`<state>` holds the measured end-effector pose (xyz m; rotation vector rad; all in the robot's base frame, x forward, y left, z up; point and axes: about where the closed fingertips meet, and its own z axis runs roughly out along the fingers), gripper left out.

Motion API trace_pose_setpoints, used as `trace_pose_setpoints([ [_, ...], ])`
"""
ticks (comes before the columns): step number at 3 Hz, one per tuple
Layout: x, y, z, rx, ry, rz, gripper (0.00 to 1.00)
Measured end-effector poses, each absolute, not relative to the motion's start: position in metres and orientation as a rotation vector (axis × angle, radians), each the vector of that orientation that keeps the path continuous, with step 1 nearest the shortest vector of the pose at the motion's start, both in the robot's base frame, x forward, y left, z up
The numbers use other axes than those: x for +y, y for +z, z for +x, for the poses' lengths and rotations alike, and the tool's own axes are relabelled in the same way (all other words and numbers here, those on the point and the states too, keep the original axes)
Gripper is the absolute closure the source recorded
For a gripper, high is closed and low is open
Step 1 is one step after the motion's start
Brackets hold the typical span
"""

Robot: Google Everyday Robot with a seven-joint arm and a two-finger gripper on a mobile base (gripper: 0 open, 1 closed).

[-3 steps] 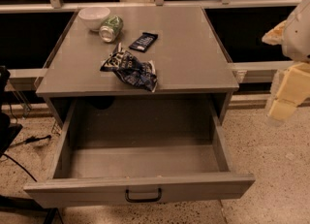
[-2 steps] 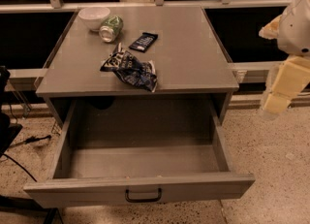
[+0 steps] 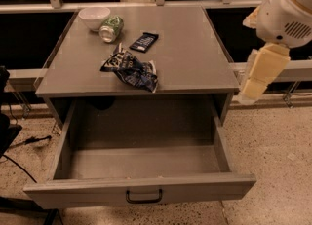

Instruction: Place blue chip bag into top drawer

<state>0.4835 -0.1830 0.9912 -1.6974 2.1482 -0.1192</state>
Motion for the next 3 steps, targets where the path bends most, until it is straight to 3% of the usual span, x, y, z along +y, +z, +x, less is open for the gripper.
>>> trace_pose_setpoints([
  [3,-0.148,0.969,0.530,2.007,0.397,-1.432,0.00],
])
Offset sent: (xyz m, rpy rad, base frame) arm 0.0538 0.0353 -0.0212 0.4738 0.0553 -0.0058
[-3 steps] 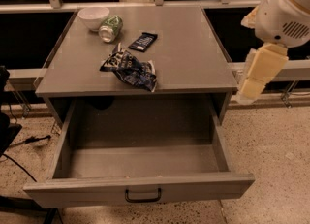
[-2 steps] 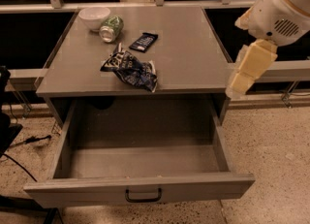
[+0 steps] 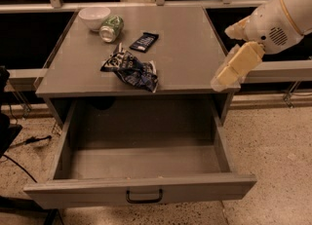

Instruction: Place blue chip bag into top drawer

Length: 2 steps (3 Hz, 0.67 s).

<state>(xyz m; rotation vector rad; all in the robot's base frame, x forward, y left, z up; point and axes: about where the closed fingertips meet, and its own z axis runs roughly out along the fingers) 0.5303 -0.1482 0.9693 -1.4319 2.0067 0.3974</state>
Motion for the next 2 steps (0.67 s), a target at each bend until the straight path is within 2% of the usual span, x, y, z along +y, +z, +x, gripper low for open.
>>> trace_pose_setpoints([
  [2,-0.1492,0.9685,0.5279,2.034,0.363,-1.422,0.00],
])
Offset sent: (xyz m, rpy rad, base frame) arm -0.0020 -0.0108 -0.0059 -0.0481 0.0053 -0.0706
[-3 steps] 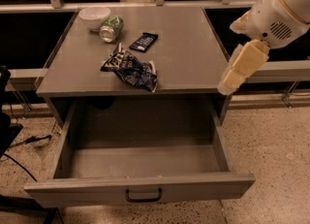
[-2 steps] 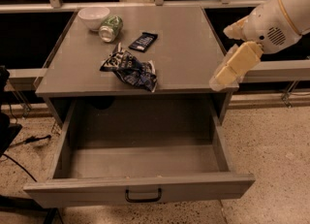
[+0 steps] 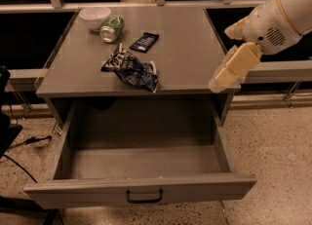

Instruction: Place blue chip bag into top drawer

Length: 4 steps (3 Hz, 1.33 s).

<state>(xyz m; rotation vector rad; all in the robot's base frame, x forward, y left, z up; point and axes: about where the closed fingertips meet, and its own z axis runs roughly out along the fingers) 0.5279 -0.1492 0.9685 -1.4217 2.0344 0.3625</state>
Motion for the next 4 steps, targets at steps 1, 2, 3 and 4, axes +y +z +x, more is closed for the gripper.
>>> trace_pose_setpoints([
  [1,-0.130,0.954,0.539,2.029,0.354,-1.428,0.00],
  [2,-0.115,0.947,0.547,2.010,0.361,-1.439,0.00],
  [3,-0.093,0.936,0.559,1.976,0.388,-1.479,0.00],
  [4,-0.074,0.926,0.566,1.931,0.442,-1.535,0.00],
])
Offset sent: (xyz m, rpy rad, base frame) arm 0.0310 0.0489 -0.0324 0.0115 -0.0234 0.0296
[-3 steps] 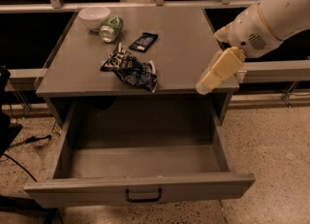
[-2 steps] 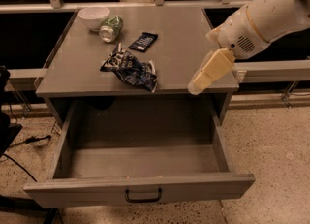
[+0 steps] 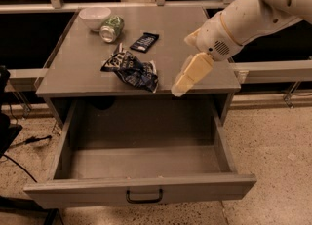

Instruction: Place blue chip bag into top drawer

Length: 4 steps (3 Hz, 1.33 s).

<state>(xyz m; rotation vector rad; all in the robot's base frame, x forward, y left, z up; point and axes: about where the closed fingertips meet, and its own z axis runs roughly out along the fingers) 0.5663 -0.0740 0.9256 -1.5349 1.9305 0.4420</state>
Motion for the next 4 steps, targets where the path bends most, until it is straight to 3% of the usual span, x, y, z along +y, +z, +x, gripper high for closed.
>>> trace_pose_setpoints([
  [2,-0.047,0.921,0.547,1.828,0.548,-1.592,0.00],
  [4,-0.035,0.925,0.545,1.863,0.458,-1.553,0.00],
])
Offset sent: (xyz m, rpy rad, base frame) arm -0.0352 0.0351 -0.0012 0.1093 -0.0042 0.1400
